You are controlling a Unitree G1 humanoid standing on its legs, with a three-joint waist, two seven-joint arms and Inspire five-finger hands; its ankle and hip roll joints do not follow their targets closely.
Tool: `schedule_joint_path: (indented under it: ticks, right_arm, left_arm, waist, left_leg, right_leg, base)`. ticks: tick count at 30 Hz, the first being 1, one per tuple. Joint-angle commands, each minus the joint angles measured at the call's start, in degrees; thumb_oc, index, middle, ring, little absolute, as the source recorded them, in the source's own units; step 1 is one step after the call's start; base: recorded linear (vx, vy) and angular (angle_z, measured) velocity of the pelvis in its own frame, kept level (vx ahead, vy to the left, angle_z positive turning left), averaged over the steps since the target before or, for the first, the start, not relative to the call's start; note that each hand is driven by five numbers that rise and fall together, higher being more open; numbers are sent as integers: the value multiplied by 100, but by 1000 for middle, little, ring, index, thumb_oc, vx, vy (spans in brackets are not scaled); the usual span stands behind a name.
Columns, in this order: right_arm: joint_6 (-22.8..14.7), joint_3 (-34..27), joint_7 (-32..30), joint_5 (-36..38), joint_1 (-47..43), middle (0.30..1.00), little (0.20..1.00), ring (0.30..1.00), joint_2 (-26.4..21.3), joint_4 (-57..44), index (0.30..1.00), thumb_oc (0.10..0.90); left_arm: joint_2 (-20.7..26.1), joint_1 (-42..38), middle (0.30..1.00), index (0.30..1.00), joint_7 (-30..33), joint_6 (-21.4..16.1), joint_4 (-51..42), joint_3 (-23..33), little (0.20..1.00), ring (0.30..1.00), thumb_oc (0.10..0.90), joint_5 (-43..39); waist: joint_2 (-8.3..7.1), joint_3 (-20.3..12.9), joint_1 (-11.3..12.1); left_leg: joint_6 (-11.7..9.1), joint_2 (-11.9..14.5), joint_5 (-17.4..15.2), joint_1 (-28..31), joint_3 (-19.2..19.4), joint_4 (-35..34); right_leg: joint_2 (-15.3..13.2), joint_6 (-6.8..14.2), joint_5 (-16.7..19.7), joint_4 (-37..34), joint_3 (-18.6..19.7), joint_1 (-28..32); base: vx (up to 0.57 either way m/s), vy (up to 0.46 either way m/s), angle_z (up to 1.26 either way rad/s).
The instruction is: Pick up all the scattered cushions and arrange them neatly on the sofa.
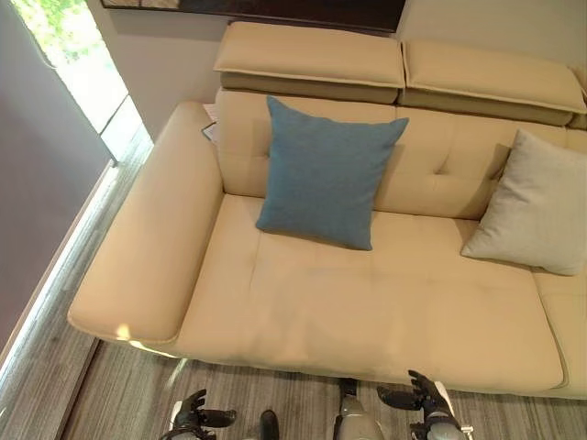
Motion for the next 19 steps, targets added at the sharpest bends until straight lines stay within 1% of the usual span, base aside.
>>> schedule_joint_path:
  ticks: [1,2,3,4,6,7,8,9,10,11,19]
  right_arm:
    - [-178,-58,-158,74,-34,900,900,900,-306,-576,900,800]
    - [-147,-63,-130,127,-40,900,900,900,-217,-233,900,800]
    - [-130,-57,-122,130,-25,900,900,900,-173,-232,900,800]
    - [-90,-13,-117,128,-73,900,900,900,-148,-65,900,800]
    - [-87,38,-111,112,-93,900,900,900,-133,120,900,800]
    - [-73,111,-90,66,-135,900,900,900,-139,229,900,800]
    - [-73,111,-90,66,-136,900,900,900,-139,230,900,800]
    - [-75,144,-88,38,-148,900,900,900,-128,314,900,800]
    - [-69,150,-66,46,-142,900,900,900,-106,347,900,800]
    - [-59,146,-70,43,-137,900,900,900,-103,456,900,800]
    - [-6,117,-114,18,-49,900,900,900,-116,752,900,800]
  left_arm:
    - [207,131,900,900,55,-40,28,-2,900,900,800,228]
    - [239,141,900,900,21,6,202,-39,900,900,800,370]
    - [219,178,900,900,29,8,203,-42,900,900,800,369]
    - [200,183,900,900,20,27,307,-62,900,900,800,447]
    - [188,186,900,900,24,30,402,-82,900,900,800,549]
    - [168,157,900,900,24,41,444,-127,900,900,800,599]
    - [168,157,900,900,24,41,444,-127,900,900,800,599]
    - [170,111,900,900,36,37,482,-171,900,900,800,654]
    - [161,86,900,900,22,47,488,-191,900,900,800,670]
    - [144,30,900,900,31,67,473,-239,900,900,800,685]
    - [84,-11,900,900,5,64,411,-377,900,900,800,740]
  waist:
    - [-68,-129,90]
    - [-103,-272,245]
    - [-140,-305,310]
    - [-193,-464,368]
    - [-215,-566,367]
    - [-214,-611,359]
    - [-213,-610,358]
    - [-212,-631,332]
    - [-214,-638,313]
    - [-209,-658,270]
    - [-168,-698,214]
  left_leg:
    - [-438,83,-557,9,-494,-3]
    - [-454,75,-473,-41,-405,-52]
    - [-485,55,-445,-54,-326,-79]
    - [-531,60,-372,-69,-221,-209]
    - [-568,67,-317,-29,-165,-348]
    - [-610,102,-213,4,-129,-486]
    - [-611,102,-209,9,-130,-493]
    - [-673,132,-101,14,-151,-601]
    - [-698,138,-86,22,-165,-643]
    - [-720,159,-90,59,-195,-646]
    - [-775,212,-82,214,-212,-646]
  right_leg:
    - [213,-95,-412,-640,-110,571]
    - [263,-86,-623,-807,-239,1091]
    - [216,-107,-572,-1022,-383,1222]
    - [253,-66,-524,-1496,-482,1394]
    - [343,-53,-474,-1900,-440,1490]
    - [421,-48,-434,-2131,-425,1545]
    - [422,-49,-432,-2135,-426,1549]
    - [463,-67,-437,-2253,-439,1608]
    - [476,-76,-443,-2288,-452,1625]
    - [494,-85,-431,-2336,-483,1680]
    - [539,-126,-456,-2408,-524,1853]
  base:
    - [-152,68,-31]
    - [-102,-16,-20]
    - [-107,-67,-21]
    - [-30,-91,-55]
    - [-9,-84,-67]
    - [-24,-60,-28]
    - [-50,-87,-16]
    - [-37,-64,1]
    - [-37,-96,-2]
    - [-10,-49,13]
    - [6,-25,5]
